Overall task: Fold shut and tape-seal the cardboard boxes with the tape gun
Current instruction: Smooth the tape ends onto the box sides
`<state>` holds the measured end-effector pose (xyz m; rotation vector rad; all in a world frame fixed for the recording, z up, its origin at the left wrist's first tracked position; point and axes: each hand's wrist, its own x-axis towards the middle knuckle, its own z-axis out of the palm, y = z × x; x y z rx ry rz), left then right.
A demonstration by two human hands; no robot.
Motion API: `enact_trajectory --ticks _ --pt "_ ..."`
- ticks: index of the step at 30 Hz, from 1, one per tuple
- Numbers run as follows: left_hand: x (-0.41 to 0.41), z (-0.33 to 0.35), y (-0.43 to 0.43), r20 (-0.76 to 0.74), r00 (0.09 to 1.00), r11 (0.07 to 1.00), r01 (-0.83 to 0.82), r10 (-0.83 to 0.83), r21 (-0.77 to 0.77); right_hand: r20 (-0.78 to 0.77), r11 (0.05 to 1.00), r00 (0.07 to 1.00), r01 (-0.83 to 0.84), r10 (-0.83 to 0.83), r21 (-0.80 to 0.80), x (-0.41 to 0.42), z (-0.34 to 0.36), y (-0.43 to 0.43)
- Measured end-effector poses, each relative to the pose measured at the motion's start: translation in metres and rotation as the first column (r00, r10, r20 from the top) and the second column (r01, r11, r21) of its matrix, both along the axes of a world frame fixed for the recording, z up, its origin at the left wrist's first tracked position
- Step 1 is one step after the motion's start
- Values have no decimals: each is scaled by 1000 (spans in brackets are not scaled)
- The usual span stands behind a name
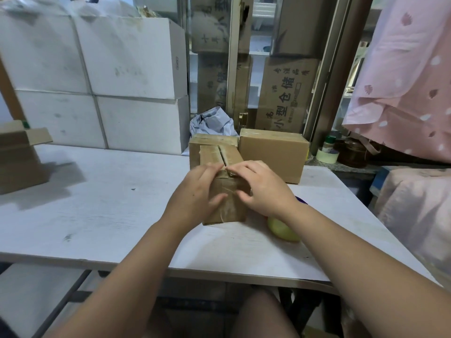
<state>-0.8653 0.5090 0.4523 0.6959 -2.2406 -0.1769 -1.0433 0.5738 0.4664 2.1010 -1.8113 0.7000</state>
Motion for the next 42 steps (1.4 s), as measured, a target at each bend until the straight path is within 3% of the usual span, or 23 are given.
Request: enact_trajectory --ticks 5,9,17,24,28,33,36,38,42 --pt "-8 -6 4 -69 996 998 -65 64 -7 -67 971 998 -25 10 -236 -1 -9 -2" --pt "-11 -11 4 -101 992 996 -78 73 -48 -80 943 997 -49 23 -330 0 -10 0" --pt "-14 -9 4 -160 981 991 -117 105 -63 -80 941 997 -45 19 -334 5 -14 0" --pt "-14 -11 3 -160 984 973 -109 77 -203 -6 964 1000 -16 15 -267 6 -11 1" --pt "-11 -14 2 -168 984 980 -86 55 -181 -12 967 1000 -14 11 -255 4 -15 3" --pt "-14 -16 2 -198 978 973 -109 67 -205 3 949 1000 14 -13 -314 7 -13 6" --pt "-14 -23 4 -268 962 994 21 -49 -105 -7 942 1000 14 -17 -336 8 -13 8" --pt "-11 -24 10 -426 900 989 133 -96 57 -5 942 1000 10 -12 -334 7 -15 8" --pt "-5 -21 11 -626 775 911 192 87 364 -5 935 1000 7 -9 -353 7 -15 8"
